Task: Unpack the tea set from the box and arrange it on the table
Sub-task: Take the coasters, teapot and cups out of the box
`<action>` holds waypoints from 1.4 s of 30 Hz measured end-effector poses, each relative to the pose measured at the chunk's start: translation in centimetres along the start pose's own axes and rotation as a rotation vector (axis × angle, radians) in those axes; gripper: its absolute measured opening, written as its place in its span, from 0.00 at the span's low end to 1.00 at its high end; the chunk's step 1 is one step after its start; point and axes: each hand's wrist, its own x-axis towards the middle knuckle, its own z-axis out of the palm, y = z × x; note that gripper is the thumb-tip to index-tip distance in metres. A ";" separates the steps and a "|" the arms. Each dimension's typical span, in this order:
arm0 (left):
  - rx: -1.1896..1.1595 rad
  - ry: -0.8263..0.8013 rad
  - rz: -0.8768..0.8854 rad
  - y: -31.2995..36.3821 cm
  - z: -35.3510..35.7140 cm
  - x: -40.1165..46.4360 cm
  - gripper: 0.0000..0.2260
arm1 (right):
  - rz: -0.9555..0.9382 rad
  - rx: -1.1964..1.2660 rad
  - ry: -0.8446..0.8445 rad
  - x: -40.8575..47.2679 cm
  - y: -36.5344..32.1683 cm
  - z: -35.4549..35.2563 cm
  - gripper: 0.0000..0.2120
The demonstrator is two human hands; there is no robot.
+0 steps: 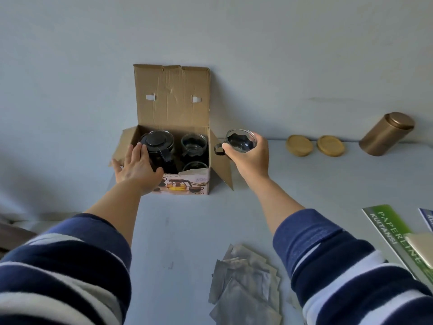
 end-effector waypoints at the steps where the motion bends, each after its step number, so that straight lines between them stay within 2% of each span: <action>1: -0.019 0.017 -0.026 0.7 -0.3 0.0 0.32 | 0.006 -0.010 0.003 0.3 0.4 -0.7 0.34; 4: -0.110 0.171 -0.032 4.9 -1.1 -0.1 0.28 | 0.029 -0.029 0.000 1.4 1.7 -3.2 0.35; 7: -0.172 0.283 0.151 10.8 -0.9 -0.7 0.23 | 0.061 -0.046 0.010 2.3 3.3 -6.2 0.37; 11: -0.180 0.285 0.407 18.2 1.7 -3.0 0.23 | 0.119 -0.084 0.012 3.4 6.0 -10.7 0.37; 13: -0.160 0.218 0.468 21.1 4.1 -4.5 0.24 | 0.143 -0.095 0.025 4.1 7.8 -12.9 0.36; 18: -0.075 -0.121 0.400 24.6 11.1 -7.2 0.28 | 0.222 -0.117 0.051 5.0 12.6 -17.3 0.35; 20: -0.044 -0.209 0.365 24.8 13.3 -7.7 0.29 | 0.237 -0.122 0.066 5.2 14.5 -18.5 0.35; 22: -0.019 -0.225 0.347 24.7 14.9 -8.2 0.29 | 0.244 -0.122 0.068 5.4 15.9 -19.3 0.35; 26: 0.018 -0.152 0.337 24.4 16.5 -8.6 0.30 | 0.218 -0.133 0.079 5.9 17.6 -19.9 0.34; 34: 0.016 -0.121 0.329 24.5 16.9 -8.5 0.30 | 0.210 -0.137 0.071 6.5 19.0 -20.4 0.40; 40: 0.046 -0.234 0.324 24.7 16.0 -8.1 0.30 | 0.274 -0.167 -0.034 6.4 17.5 -21.5 0.52; 42: 0.030 -0.286 0.334 24.8 14.9 -7.7 0.31 | 0.222 -0.282 -0.034 6.3 16.2 -22.0 0.50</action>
